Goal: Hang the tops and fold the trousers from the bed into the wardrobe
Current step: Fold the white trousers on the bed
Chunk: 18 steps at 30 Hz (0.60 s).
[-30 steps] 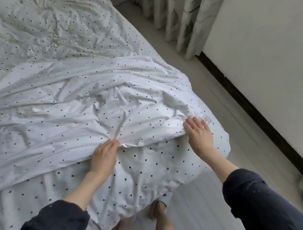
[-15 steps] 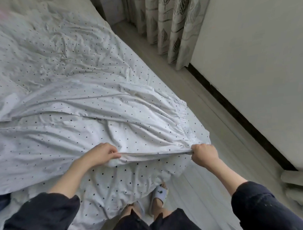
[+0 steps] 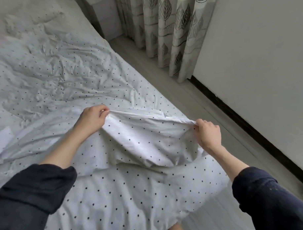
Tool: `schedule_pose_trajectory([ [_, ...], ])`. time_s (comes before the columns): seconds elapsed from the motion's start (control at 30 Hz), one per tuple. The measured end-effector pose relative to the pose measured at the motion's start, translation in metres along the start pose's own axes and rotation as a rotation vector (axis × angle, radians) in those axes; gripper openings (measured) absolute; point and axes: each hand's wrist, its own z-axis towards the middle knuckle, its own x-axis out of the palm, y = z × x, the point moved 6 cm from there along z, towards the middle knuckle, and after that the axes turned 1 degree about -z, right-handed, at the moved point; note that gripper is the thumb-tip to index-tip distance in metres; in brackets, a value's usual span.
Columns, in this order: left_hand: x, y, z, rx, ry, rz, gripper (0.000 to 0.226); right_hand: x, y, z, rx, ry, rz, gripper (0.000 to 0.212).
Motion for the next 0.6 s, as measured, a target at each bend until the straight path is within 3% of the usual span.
schedule_pose_trajectory([
  [0.2,0.046,0.0,0.09,0.004,0.03,0.055,0.018,0.048,-0.013,0.06,0.233,0.094,-0.002,0.018],
  [0.3,0.079,0.02,0.112,-0.027,0.054,0.079,0.018,0.071,0.001,0.075,0.249,0.096,0.07,0.034],
  [0.43,0.115,0.042,0.119,-0.07,0.115,0.087,0.023,0.087,0.077,0.071,-0.12,0.037,0.188,0.052],
  [0.5,0.12,0.045,0.115,-0.066,0.12,0.054,0.027,0.103,0.115,0.061,-0.331,0.16,0.191,0.054],
  [0.6,0.112,0.057,0.101,-0.031,0.114,0.126,0.037,0.132,0.136,0.053,-0.412,0.398,0.141,0.067],
])
